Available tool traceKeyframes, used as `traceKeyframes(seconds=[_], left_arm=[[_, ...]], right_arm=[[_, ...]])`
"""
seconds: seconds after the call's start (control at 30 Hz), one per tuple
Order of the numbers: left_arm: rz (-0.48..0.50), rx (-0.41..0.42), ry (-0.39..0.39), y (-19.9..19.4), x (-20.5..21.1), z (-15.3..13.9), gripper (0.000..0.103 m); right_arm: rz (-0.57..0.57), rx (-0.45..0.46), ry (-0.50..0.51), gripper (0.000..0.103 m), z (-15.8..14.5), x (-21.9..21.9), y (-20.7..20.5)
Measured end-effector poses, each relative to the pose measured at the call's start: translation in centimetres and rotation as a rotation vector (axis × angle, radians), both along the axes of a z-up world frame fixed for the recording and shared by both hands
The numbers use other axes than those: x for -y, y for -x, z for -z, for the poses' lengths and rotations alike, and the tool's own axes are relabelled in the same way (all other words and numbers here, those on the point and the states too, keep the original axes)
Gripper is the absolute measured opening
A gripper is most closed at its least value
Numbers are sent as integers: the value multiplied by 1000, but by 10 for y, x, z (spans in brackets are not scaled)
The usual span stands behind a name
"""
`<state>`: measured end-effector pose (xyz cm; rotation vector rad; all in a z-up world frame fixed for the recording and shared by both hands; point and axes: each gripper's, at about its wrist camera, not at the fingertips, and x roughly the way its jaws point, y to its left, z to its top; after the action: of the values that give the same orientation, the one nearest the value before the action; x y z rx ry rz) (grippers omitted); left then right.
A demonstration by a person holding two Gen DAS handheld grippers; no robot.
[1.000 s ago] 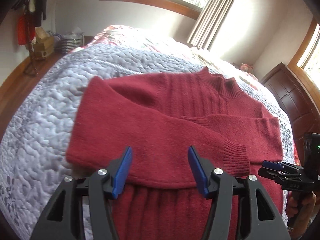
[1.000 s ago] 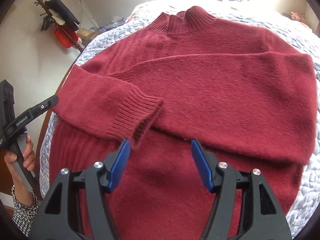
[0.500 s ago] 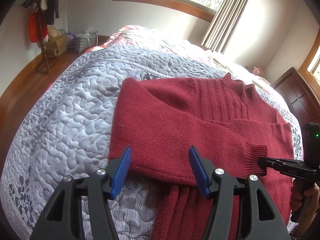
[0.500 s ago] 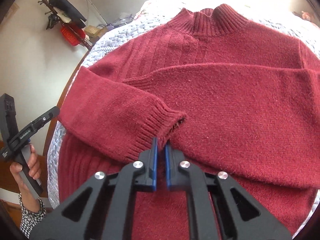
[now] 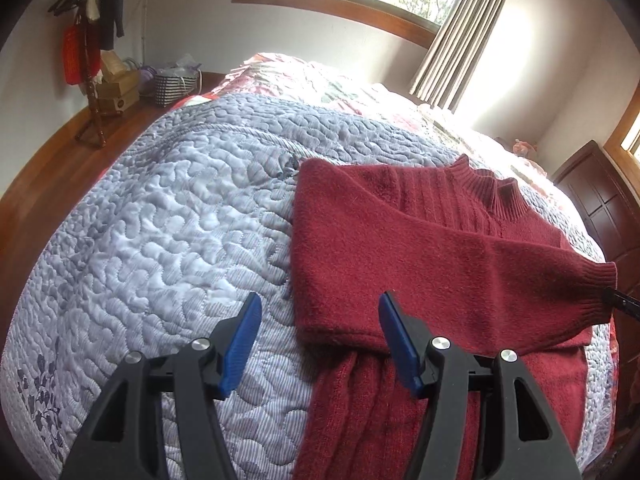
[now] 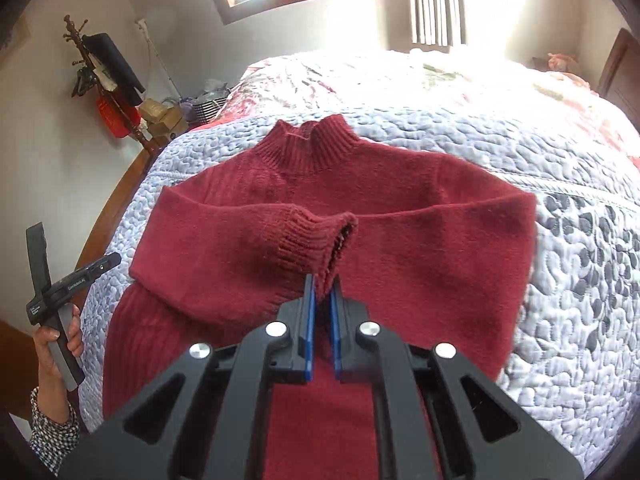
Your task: Fold small clothes
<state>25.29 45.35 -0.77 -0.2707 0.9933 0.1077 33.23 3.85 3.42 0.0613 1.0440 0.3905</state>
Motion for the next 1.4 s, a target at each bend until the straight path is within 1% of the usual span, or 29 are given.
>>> traceKeyframes(seconds=[0.1, 0.13, 0.23, 0.3, 0.37, 0.4, 0.43, 0.5, 0.57, 0.6, 0.63, 0.67, 0.73, 0.77, 0.8, 0.83, 0.87, 0.9, 0.97, 1.0, 1.07, 1.13, 1.2, 1.3, 1.37, 1.4], left_arm=[[-25, -38, -41, -11, 5, 12, 61], [-24, -46, -43, -14, 7, 16, 61], [-7, -83, -43, -24, 13, 29, 61], [14, -99, -13, -29, 16, 36, 61], [17, -105, -4, -31, 16, 40, 61], [21, -105, 5, -32, 17, 41, 61], [30, -101, 29, -32, 15, 41, 61], [49, -90, 96, -31, 12, 40, 61], [59, -89, 133, -33, 9, 40, 63], [57, -96, 138, -35, 9, 42, 63], [54, -106, 133, -37, 9, 45, 64], [56, -119, 128, -40, 11, 49, 66], [57, -128, 127, -45, 14, 55, 68], [57, -129, 126, -46, 15, 56, 68], [54, -127, 126, -46, 15, 56, 68], [52, -120, 133, -47, 15, 56, 59], [68, -116, 170, -48, 16, 55, 30], [73, -121, 199, -49, 17, 55, 26], [62, -113, 184, -47, 18, 50, 22], [60, -107, 175, -46, 18, 48, 21], [51, -101, 169, -44, 15, 49, 20], [40, -112, 186, -44, 9, 56, 20], [31, -131, 213, -45, 5, 66, 22], [44, -129, 206, -44, 4, 64, 29], [45, -127, 193, -40, 5, 57, 46], [44, -123, 187, -35, 3, 53, 49]], right_arm=[[44, 1, -2, 5, 5, 22, -6], [54, 2, 8, 5, 8, 28, -9], [115, 2, 93, 5, 26, 40, -19], [135, -21, 100, 6, 42, 47, -24], [141, -63, 104, 11, 59, 51, -29], [147, -74, 121, 18, 65, 51, -29], [152, -76, 129, 27, 69, 54, -27], [134, -73, 80, 35, 70, 59, -20], [123, -93, 8, 35, 71, 64, -15], [115, -106, -24, 36, 72, 66, -13], [118, -118, -35, 39, 72, 67, -12], [131, -130, -30, 40, 75, 67, -13], [137, -148, -24, 39, 81, 66, -16], [142, -154, -27, 36, 83, 66, -18], [146, -160, -34, 23, 86, 66, -19], [141, -166, -49, 15, 86, 65, -20], [129, -163, -63, 14, 85, 64, -19], [119, -148, -63, 12, 81, 62, -17], [109, -99, -39, 12, 70, 60, -12], [112, -81, -28, 12, 67, 61, -10], [131, -81, 17, 11, 71, 63, -12], [139, -114, 46, 11, 86, 65, -18], [149, -131, 43, 11, 100, 67, -21], [159, -123, 49, 12, 102, 66, -20], [152, -109, 71, 12, 97, 63, -19], [148, -101, 66, 16, 94, 62, -16]])
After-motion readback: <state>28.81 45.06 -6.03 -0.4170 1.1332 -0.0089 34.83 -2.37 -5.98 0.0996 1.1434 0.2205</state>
